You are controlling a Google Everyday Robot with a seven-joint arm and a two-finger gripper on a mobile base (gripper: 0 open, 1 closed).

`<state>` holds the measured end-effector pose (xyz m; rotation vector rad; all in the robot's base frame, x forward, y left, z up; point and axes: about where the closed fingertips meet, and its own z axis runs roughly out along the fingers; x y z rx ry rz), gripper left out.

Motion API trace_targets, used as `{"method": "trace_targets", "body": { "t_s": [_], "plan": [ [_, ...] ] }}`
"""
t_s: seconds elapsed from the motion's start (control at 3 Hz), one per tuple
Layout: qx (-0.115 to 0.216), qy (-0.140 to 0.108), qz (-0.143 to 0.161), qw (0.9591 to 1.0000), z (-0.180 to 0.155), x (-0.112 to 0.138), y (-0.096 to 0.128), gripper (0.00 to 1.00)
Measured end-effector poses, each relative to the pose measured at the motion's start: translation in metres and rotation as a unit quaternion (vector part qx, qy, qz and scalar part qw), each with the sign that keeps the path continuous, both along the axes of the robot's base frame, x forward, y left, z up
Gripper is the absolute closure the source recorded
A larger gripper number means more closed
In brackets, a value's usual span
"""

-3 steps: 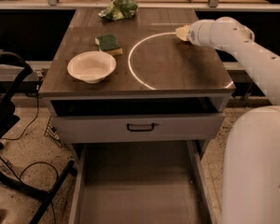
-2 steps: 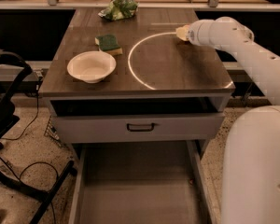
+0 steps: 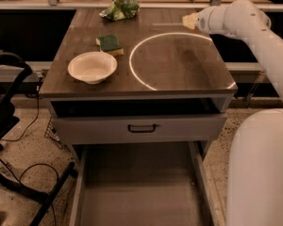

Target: Place orange into middle drawer

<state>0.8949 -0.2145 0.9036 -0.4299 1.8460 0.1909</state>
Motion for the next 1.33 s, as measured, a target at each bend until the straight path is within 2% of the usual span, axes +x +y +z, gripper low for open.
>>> {"method": "trace_targets", "body": {
  "t_s": [0.33, 0.67, 1.0, 1.33],
  "plan": [
    [0.003, -0.004, 0.004, 1.0, 0.048, -0.034, -0.041, 1.0],
    [0.01, -0.01, -0.004, 0.9999, 0.088, -0.115, -0.109, 1.0],
    [0.017, 0.006, -0.005, 0.9998, 0.076, -0.179, -0.138, 1.0],
    [0.038, 0.02, 0.047, 0.998, 0.032, -0.258, -0.141, 1.0]
  ]
}}
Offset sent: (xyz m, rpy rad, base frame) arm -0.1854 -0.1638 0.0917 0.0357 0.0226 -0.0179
